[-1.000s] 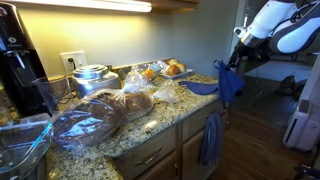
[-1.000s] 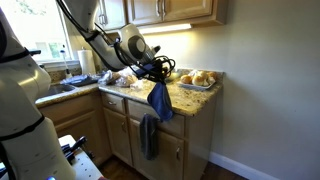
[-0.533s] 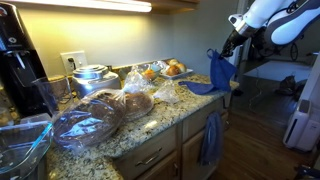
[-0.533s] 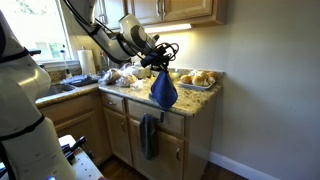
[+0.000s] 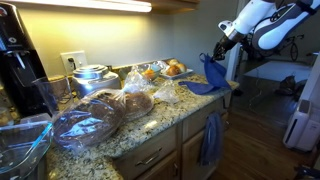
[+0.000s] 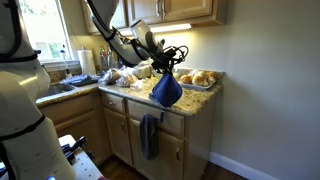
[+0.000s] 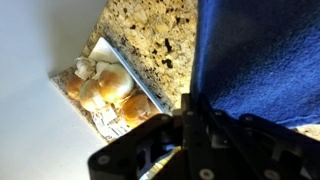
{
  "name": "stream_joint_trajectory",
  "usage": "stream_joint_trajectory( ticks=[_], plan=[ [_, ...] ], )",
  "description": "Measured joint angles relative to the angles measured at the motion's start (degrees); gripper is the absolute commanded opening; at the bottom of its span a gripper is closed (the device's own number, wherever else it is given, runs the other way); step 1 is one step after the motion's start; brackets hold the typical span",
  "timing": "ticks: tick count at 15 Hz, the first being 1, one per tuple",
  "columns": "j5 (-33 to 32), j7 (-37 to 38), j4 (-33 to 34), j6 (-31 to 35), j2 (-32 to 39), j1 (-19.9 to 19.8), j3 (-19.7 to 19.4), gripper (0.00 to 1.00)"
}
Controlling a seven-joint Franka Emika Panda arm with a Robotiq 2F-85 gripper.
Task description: Unhang the blue cloth from the drawer and place it on the right side of the counter
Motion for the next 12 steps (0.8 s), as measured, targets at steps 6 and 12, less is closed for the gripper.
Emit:
stream_joint_trajectory(
  ticks=[6,12],
  plan=[
    [0.14,-4.66,8.57,0.8,10.9,4.75,-4.01,0.33],
    [0.49,-4.68,11.42,0.5,13.6,4.75,-3.47,0.7]
  ],
)
